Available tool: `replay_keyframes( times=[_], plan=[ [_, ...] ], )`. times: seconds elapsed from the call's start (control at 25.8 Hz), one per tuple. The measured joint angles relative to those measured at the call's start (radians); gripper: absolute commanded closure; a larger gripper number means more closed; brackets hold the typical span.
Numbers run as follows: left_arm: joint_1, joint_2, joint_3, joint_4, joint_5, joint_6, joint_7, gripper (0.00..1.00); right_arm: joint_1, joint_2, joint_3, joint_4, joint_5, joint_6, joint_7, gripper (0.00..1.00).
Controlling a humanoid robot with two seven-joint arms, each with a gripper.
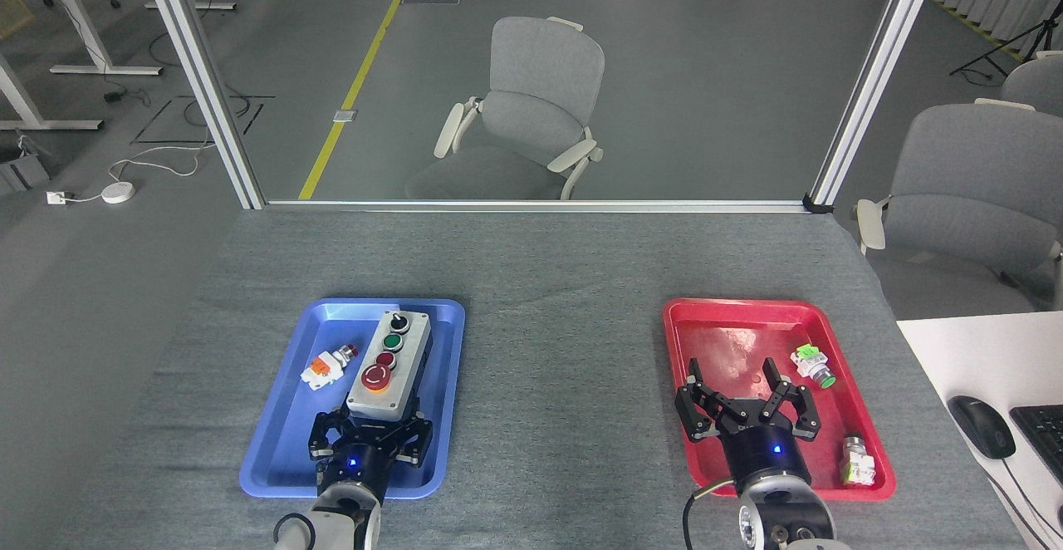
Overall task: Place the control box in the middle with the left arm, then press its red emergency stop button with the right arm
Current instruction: 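Close the left gripper on the near end of the grey control box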
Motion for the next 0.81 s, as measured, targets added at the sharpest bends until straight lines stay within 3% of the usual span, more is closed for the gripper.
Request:
replay_keyframes(
  times=[0.35, 0.43, 0.62, 0.66, 0.74, 0.81],
  plan=[
    [-0.042, -0.021, 0.001, 0.058, 0.004, 0.002, 0.0, 0.02, 0.0, -0.002, -0.001, 0.0, -0.001, -0.001, 0.0, 0.02],
    [-0.046, -0.022, 0.001, 0.061, 0.004, 0.002, 0.0, 0.06, 0.0, -0.002, -0.001, 0.0, -0.001, -0.001, 0.0, 0.02],
    [-0.05, -0.022, 0.0, 0.064, 0.005, 0.002, 0.001, 0.42, 0.0, -0.003, -0.002, 0.0, -0.001, -0.001, 0.0, 0.02],
    [-0.05, -0.021, 0.0, 0.064, 0.004, -0.001, 0.0, 0.54, 0.0, -0.003, -0.002, 0.0, -0.002, -0.001, 0.0, 0.02],
    [-0.05, -0.019, 0.0, 0.06, 0.001, -0.011, -0.003, 1.0, 0.0, -0.003, -0.002, 0.0, -0.002, -0.001, 0.0, 0.02],
    [-0.049, -0.014, 0.0, 0.055, 0.001, -0.038, -0.005, 1.0, 0.0, -0.003, -0.002, 0.0, -0.002, -0.001, 0.0, 0.02]
  ],
)
